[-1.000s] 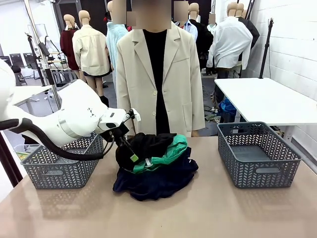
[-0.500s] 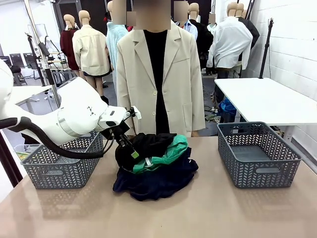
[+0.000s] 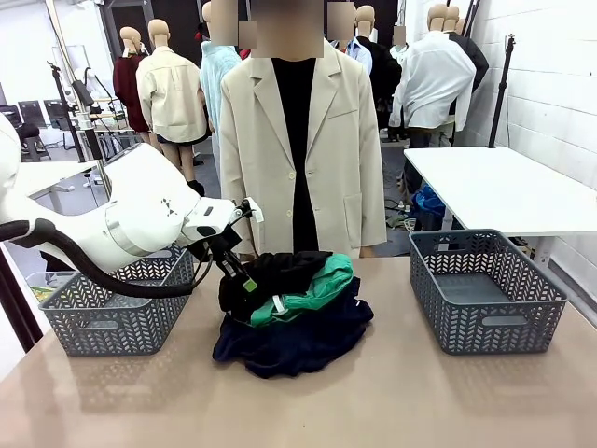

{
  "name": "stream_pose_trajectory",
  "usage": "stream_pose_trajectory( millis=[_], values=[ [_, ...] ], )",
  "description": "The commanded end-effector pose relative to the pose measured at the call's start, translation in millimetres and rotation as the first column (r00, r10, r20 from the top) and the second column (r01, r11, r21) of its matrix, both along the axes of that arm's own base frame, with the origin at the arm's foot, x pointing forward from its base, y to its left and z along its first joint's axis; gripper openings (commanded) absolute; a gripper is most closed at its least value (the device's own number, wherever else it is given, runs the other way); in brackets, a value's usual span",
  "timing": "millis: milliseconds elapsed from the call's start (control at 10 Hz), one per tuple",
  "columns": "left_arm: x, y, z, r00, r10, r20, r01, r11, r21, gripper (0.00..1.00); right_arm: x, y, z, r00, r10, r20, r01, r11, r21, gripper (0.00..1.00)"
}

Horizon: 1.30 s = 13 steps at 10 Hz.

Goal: Sort the tops and bottoms.
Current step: Lift clothes from the center of the table with your left hand.

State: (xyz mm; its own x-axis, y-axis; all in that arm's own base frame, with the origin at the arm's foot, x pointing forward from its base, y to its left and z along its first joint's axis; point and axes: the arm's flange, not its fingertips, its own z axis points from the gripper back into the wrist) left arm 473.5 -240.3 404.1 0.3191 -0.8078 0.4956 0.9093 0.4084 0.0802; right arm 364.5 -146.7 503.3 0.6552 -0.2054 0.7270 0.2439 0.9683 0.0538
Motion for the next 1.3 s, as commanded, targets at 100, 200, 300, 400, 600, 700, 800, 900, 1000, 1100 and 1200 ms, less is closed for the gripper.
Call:
stream_pose_trajectory(
  millis=[100,200,300,400,600,700,800,900,1000,1100,1200],
  values=[
    [-9.1,8.2,12.5,0.999,0.007,0.034,-0.007,1.0,0.009,0.0,-0.5,0.0,-1.0,1.0,-0.004,-0.008,0.004,1.0,0.002,1.0],
    [-14.1,9.8,26.7,0.998,0.014,0.06,-0.014,1.0,0.003,0.0,-0.5,0.0,-1.0,1.0,-0.004,-0.008,0.004,1.0,0.002,1.0],
    [-15.3,13.5,39.4,0.996,0.038,0.08,-0.038,0.999,-0.004,0.0,-0.5,0.0,-1.0,1.0,-0.004,-0.008,0.004,1.0,0.002,1.0],
    [-18.3,20.0,55.9,0.992,0.053,0.115,-0.05,0.998,-0.028,0.0,-0.5,0.0,-1.0,1.0,-0.004,-0.008,0.004,1.0,0.002,1.0],
    [-44.8,30.1,112.6,0.973,0.03,0.231,-0.017,0.998,-0.06,0.0,-0.5,0.0,-1.0,1.0,-0.004,-0.008,0.004,1.0,0.002,1.0],
    [-65.6,34.0,147.0,0.951,0.012,0.308,0.007,0.998,-0.063,0.0,-0.5,0.0,-1.0,1.0,-0.004,-0.008,0.004,1.0,0.002,1.0],
    [-86.7,38.6,183.7,0.923,-0.001,0.385,0.028,0.998,-0.065,0.0,-0.5,0.0,-1.0,1.0,-0.004,-0.008,0.004,1.0,0.002,1.0],
    [-106.6,41.0,220.4,0.858,0.031,0.514,-0.009,0.999,-0.044,0.0,-0.5,0.0,-1.0,1.0,-0.004,-0.008,0.004,1.0,0.002,1.0],
    [-128.3,43.0,269.1,0.786,0.063,0.615,-0.053,0.998,-0.036,0.0,-0.5,0.0,-1.0,1.0,-0.004,-0.008,0.004,1.0,0.002,1.0],
    [-148.9,42.7,310.9,0.744,0.087,0.662,-0.069,0.996,-0.053,0.0,-0.5,0.0,-1.0,1.0,-0.004,-0.008,0.004,1.0,0.002,1.0],
    [-166.0,37.9,349.4,0.721,0.109,0.684,-0.086,0.994,-0.067,0.0,-0.5,0.0,-1.0,1.0,-0.004,-0.008,0.004,1.0,0.002,1.0]
  ],
)
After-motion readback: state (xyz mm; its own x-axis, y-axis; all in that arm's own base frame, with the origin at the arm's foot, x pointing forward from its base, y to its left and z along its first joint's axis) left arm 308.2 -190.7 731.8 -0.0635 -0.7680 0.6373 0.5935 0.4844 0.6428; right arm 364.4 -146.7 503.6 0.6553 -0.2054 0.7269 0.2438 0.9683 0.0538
